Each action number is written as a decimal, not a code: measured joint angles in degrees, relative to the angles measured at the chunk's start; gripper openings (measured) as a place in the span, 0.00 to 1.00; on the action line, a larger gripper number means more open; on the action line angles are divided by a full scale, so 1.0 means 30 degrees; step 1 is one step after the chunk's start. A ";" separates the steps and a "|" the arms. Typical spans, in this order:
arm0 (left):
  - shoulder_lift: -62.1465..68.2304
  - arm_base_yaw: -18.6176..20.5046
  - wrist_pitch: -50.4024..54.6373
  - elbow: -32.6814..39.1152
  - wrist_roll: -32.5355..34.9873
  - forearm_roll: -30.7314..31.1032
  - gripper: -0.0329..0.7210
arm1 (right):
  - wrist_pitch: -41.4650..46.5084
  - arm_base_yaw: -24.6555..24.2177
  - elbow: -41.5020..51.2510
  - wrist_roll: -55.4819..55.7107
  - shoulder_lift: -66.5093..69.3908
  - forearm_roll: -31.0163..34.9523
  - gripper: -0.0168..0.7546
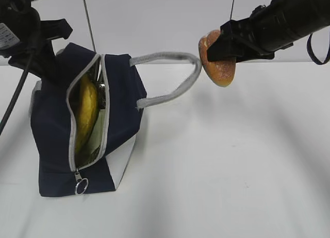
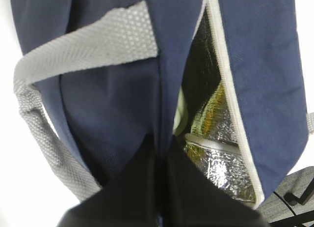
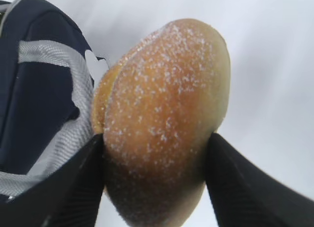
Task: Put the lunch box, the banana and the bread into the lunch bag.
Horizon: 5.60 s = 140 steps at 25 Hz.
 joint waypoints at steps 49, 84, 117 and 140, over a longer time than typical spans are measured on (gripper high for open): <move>0.0000 0.0000 0.0000 0.0000 0.0000 -0.0354 0.04 | 0.2732 0.5699 -0.2583 -0.4446 0.6457 1.4614 0.75; 0.0000 0.0000 0.0000 0.0000 0.0016 -0.0408 0.04 | 0.4975 0.3554 -0.3974 -0.3454 0.4886 0.5970 0.79; 0.0000 -0.0367 -0.0263 0.0000 0.0248 -0.2130 0.04 | 0.6008 0.3419 -0.4521 -0.2564 0.6495 0.7929 0.03; 0.2947 -0.3332 -0.2376 -0.3730 0.0264 -0.4901 0.04 | 0.6794 0.2149 -0.4870 0.4906 0.2329 -0.2416 0.03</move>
